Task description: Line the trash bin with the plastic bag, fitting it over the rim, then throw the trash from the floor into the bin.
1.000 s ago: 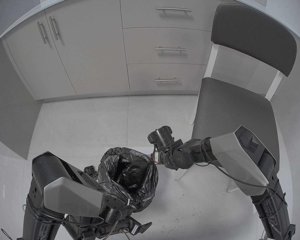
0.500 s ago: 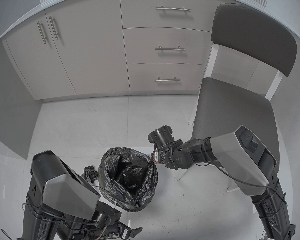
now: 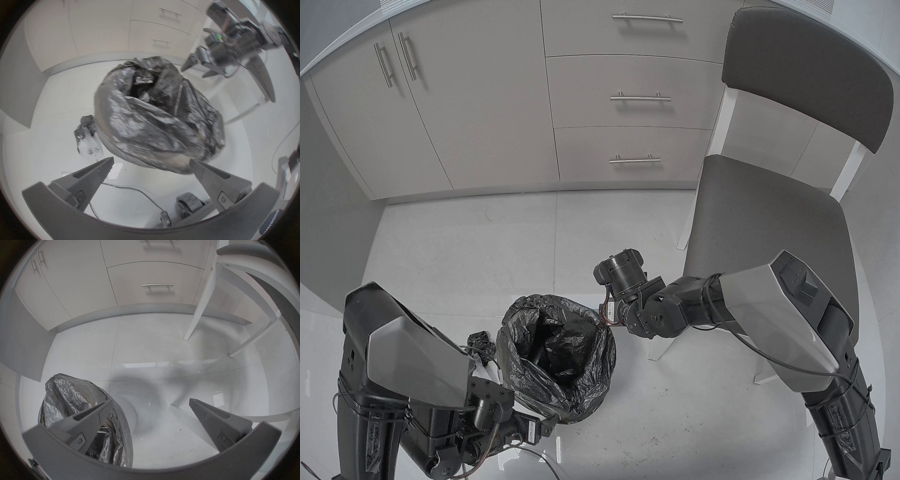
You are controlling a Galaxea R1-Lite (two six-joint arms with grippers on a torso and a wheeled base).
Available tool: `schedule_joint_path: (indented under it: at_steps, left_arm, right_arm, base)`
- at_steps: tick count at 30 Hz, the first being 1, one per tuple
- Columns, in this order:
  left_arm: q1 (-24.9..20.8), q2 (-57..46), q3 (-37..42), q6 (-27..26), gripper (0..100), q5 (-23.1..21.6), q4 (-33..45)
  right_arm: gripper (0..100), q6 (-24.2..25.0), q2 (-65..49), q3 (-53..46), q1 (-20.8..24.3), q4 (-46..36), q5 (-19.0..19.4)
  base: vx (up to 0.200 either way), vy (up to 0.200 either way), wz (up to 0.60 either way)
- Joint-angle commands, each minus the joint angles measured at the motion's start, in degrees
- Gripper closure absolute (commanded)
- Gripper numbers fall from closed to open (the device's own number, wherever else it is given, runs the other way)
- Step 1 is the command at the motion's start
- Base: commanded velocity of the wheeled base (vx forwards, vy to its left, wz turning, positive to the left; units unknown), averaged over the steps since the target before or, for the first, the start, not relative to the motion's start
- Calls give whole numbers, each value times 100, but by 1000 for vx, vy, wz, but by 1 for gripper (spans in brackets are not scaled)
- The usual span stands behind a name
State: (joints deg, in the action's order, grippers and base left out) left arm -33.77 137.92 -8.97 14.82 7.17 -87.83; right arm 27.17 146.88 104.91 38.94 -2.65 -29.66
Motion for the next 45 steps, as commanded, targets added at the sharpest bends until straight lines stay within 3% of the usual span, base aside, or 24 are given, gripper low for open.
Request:
schedule_joint_path:
  at_steps: [1, 10, 22, 32, 45]
  left_arm:
    - [432, 77, -193, 47, 0, 127, 3]
    - [872, 121, -588, 73, 0, 109, 3]
    - [854, 384, -588, 56, 0, 83, 3]
    - [731, 305, -131, 3, 0, 83, 3]
    - [775, 586, 80, -322, 0, -58, 12]
  right_arm:
    - [0, -1, 16, 3, 17, 18, 4]
    - [0, -1, -11, 3, 17, 18, -5]
    - [0, -1, -2, 3, 17, 18, -14]
    - [0, -1, 24, 3, 17, 18, -14]
    - [0, -1, 86, 12, 17, 27, -14]
  base:
    - [0, 0, 0]
    - [0, 0, 0]
    - [0, 0, 0]
    - [0, 0, 0]
    - [0, 0, 0]
